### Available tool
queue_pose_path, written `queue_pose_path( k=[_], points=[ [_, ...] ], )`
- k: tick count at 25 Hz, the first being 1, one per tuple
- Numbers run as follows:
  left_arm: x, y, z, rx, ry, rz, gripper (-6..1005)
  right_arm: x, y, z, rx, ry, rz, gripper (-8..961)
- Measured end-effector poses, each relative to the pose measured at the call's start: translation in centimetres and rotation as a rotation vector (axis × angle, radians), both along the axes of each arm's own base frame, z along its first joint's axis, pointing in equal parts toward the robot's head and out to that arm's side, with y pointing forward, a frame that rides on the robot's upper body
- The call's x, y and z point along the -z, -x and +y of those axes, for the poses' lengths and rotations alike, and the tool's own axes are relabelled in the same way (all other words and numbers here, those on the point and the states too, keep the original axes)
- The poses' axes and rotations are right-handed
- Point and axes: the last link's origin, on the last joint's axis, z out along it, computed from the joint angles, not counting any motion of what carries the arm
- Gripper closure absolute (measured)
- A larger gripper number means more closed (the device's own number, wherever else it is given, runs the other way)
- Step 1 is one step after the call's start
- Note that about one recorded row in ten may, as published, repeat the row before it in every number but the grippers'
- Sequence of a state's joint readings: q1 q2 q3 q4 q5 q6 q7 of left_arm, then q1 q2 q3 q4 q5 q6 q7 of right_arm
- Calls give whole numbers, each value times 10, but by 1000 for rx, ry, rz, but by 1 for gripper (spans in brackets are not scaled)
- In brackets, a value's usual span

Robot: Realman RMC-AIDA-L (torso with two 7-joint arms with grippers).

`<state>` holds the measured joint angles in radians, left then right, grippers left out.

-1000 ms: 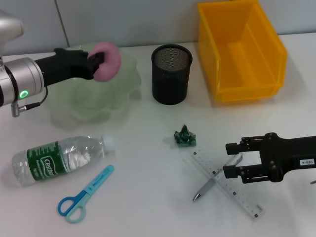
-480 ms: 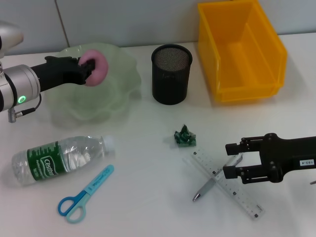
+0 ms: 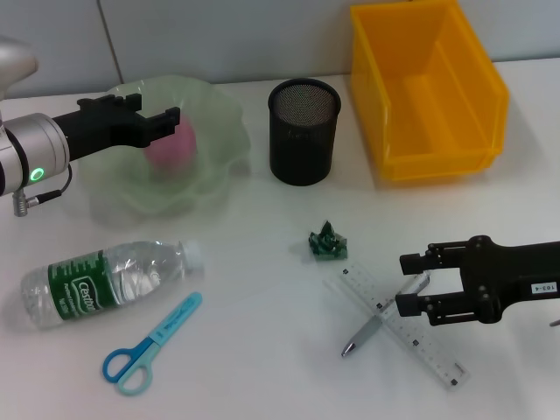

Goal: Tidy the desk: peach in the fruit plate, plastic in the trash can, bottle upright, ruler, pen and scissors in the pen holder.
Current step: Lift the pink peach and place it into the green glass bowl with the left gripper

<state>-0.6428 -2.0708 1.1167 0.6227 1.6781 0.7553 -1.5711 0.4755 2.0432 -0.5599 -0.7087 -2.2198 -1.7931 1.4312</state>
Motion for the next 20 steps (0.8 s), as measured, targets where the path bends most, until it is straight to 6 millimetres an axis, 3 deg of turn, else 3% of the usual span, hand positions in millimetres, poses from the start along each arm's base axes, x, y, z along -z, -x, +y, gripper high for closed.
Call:
queue_pose_path(
  k=[10,17,20],
  points=[
    [0,0,0,0,1,-3,197,0,0,0,0,0,-1,250],
    [0,-4,-1,11,17,-19,202,0,0,0,0,-1,-3,250],
    [-3,-17,-13,96,100,-93,204,-1,0,0,0,-2,-4,250]
  ],
)
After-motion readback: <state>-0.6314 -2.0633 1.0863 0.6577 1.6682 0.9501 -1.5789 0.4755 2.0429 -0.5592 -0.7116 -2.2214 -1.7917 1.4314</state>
